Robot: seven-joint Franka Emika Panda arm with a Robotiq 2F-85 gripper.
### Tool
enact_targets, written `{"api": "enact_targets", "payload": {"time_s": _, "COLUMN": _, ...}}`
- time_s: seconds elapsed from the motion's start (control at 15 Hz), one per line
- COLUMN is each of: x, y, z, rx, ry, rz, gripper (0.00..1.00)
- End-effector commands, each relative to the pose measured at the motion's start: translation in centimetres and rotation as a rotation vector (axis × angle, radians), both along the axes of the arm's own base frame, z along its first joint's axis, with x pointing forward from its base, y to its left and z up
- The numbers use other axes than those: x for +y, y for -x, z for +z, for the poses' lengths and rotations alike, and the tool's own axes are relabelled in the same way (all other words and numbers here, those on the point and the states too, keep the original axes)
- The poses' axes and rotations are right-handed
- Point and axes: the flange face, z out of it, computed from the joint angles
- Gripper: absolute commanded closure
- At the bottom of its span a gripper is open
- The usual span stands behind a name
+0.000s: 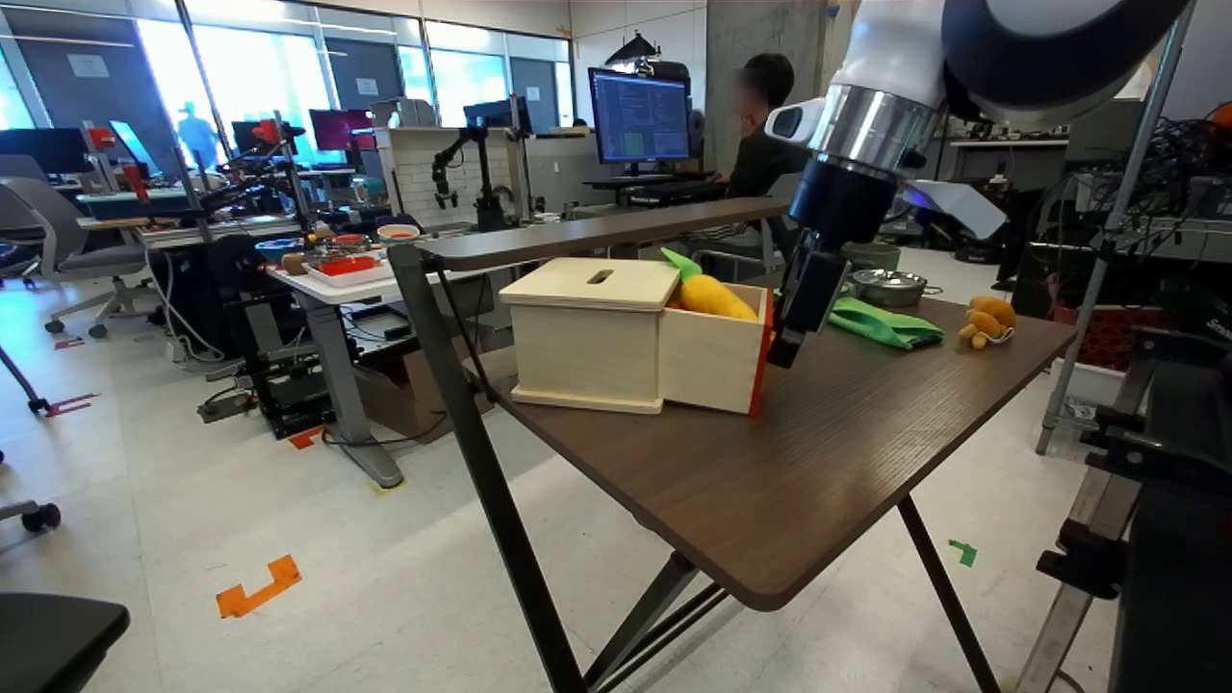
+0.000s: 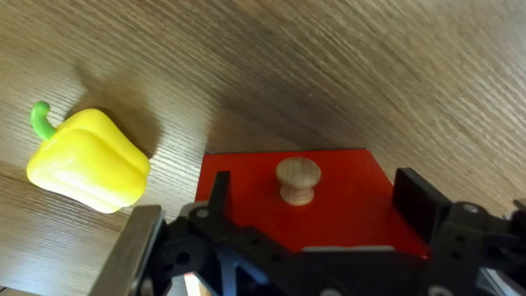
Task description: Close the drawer
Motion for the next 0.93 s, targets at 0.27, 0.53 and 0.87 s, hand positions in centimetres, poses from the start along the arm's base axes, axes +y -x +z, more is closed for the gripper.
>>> {"api": "enact_targets", "payload": {"time_s": 0.27, "x": 0.6, "y": -1.5, "z": 0.6, "rx": -0.053, "ry": -0.017, "rz": 0.007, "gripper": 0.00}}
{"api": "enact_targets", "payload": {"time_s": 0.53, "x": 1.3, "y": -2.4, "z": 1.7, "rx": -0.084, "ry": -0.025, "rz": 0.015, "gripper": 0.00}}
{"api": "enact_targets", "payload": {"time_s": 0.87, "x": 1.4, "y": -3.3, "z": 1.1, "rx": -0.088, "ry": -0.036, "rz": 0.020, "gripper": 0.00}}
